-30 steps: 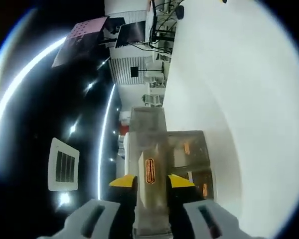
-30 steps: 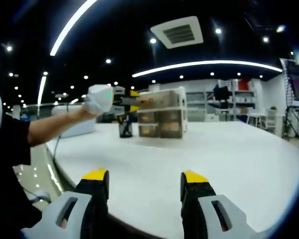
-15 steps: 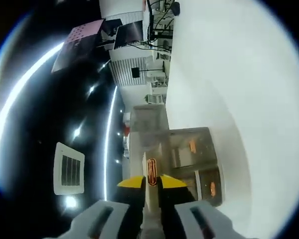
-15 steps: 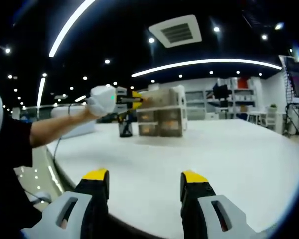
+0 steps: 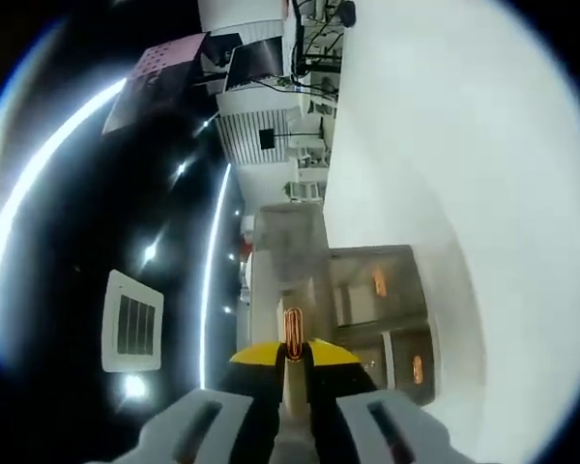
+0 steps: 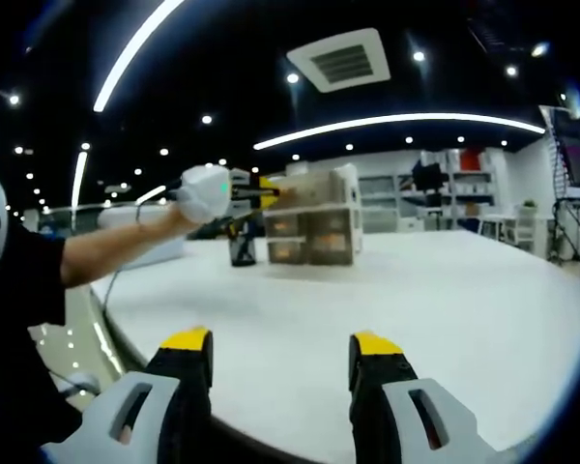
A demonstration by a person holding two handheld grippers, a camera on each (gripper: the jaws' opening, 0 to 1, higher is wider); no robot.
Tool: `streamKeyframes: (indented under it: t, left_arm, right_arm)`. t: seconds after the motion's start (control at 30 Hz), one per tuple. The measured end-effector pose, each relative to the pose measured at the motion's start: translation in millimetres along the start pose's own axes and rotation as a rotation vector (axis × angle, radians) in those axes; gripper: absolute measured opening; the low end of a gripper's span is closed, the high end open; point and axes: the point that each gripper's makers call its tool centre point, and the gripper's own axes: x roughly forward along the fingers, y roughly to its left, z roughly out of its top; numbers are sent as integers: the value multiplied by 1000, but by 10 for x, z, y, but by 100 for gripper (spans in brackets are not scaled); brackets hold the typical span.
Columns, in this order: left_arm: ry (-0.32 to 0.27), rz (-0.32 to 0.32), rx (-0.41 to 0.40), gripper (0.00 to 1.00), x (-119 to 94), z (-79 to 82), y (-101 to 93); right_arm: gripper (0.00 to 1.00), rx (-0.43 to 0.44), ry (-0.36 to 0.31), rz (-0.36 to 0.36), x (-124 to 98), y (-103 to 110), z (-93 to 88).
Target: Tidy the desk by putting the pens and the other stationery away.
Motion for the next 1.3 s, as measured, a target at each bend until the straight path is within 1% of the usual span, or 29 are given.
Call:
streamKeyframes:
  t: [0.13, 0.2, 0.4, 0.53, 0.77, 0.9, 1.13, 1.3]
  left_arm:
    - [14, -3, -15, 9, 48, -44, -1]
    - [16, -6, -26, 10, 54, -38, -1]
    - [28, -13, -26, 10, 151, -31, -5]
    - [52, -15, -29, 10, 211, -57, -3]
    - [65, -28, -46, 10, 306, -116, 2]
    - [67, -30, -62, 10, 344, -133, 2]
    - [62, -29, -90, 10, 442, -219, 0]
    - [67, -32, -80, 10, 512, -229, -10]
  right_arm:
    - [53, 2, 0, 2, 7, 0, -8]
    - [53, 4, -2, 2, 7, 3, -9]
    - [53, -17, 9, -7, 6, 9, -35]
    - [53, -14, 4, -9, -23, 10, -16]
    - [54, -22, 6, -22, -52, -9, -16]
    - [54, -35, 7, -25, -52, 7, -5]
    - [54, -44, 1, -27, -81, 27, 29]
    - [54, -45, 2, -32, -93, 22, 29]
